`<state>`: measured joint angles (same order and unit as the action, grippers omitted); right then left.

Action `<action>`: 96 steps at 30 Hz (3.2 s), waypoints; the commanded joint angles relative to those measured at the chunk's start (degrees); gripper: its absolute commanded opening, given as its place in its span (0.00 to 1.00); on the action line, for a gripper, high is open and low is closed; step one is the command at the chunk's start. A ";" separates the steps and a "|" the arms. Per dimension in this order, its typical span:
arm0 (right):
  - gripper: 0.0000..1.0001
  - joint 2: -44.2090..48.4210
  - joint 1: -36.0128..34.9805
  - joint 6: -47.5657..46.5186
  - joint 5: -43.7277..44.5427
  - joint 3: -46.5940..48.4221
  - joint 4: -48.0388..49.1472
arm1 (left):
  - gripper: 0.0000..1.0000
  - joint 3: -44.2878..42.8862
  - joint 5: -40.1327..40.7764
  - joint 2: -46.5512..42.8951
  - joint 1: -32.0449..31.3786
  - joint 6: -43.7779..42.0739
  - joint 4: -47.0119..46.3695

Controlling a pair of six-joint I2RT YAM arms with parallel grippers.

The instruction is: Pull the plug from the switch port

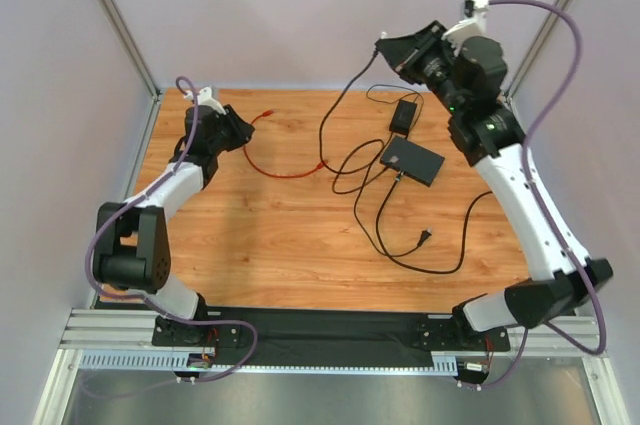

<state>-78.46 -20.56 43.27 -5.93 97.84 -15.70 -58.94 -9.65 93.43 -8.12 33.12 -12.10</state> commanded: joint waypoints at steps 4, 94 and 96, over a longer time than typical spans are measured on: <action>0.10 -13.70 -5.19 8.49 5.85 0.32 13.31 | 0.43 3.56 11.99 -12.73 0.74 -4.37 3.47; 0.16 -11.38 21.86 0.85 -8.74 -51.52 12.08 | 0.16 -46.89 -10.85 44.39 -32.66 5.12 14.11; 0.18 -10.93 22.23 1.55 -8.92 -53.36 13.67 | 0.16 -46.62 -8.82 42.81 -32.75 3.80 15.17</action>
<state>-90.65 0.49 42.02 -13.02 46.35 -8.54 -106.52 -21.50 141.12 -40.97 39.16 1.13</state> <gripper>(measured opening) 0.170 0.162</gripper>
